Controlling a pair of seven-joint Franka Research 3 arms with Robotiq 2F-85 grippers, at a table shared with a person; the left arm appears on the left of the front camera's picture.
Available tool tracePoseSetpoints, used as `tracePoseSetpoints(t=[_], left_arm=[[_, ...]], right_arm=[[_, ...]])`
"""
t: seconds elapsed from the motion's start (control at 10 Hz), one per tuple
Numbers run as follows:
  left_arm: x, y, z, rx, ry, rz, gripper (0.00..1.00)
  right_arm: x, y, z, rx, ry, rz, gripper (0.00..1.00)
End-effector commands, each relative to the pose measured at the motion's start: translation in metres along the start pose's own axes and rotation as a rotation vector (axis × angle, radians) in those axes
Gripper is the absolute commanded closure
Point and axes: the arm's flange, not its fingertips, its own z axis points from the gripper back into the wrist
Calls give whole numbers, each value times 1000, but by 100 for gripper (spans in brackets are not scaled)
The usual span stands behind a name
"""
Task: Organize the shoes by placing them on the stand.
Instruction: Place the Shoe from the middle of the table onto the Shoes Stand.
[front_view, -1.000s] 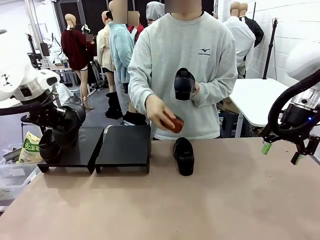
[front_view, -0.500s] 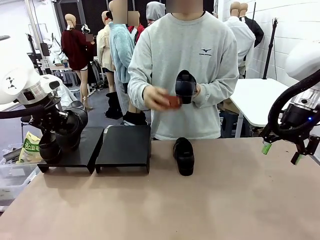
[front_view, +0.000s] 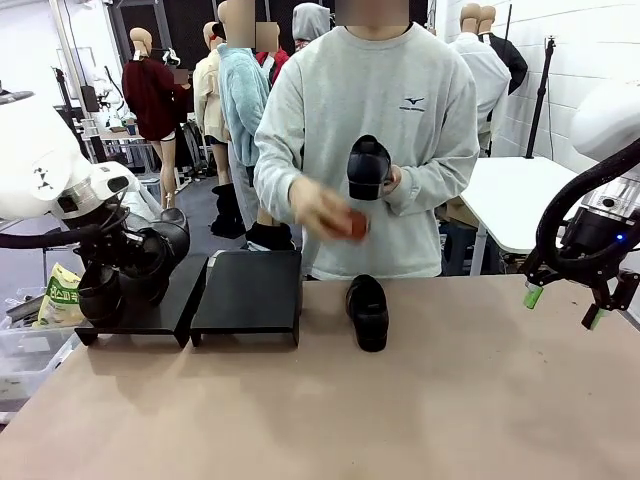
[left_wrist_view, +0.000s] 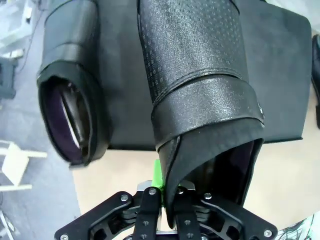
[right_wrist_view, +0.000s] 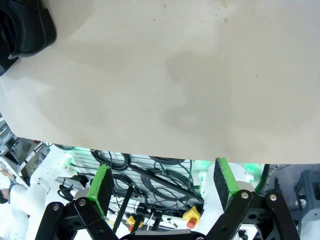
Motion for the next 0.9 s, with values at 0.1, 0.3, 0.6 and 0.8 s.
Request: tracePoseSetpoints(t=[0.1,0.3,0.6,0.8], left_arm=[[19,20,-14,-58,23,-23,100],[23,26,-26,-89,39,-1,100],[22,34,-39,-106,12,45,100],[20,41,-46,-91,13,64,100]], right_arm=[[-2,-1,-1,-18,-1,-10,0],[-2,-1,-1,-18,-1,-10,0],[-2,-1,-1,-18,-1,-10,0],[-2,-1,-1,-18,-1,-10,0]])
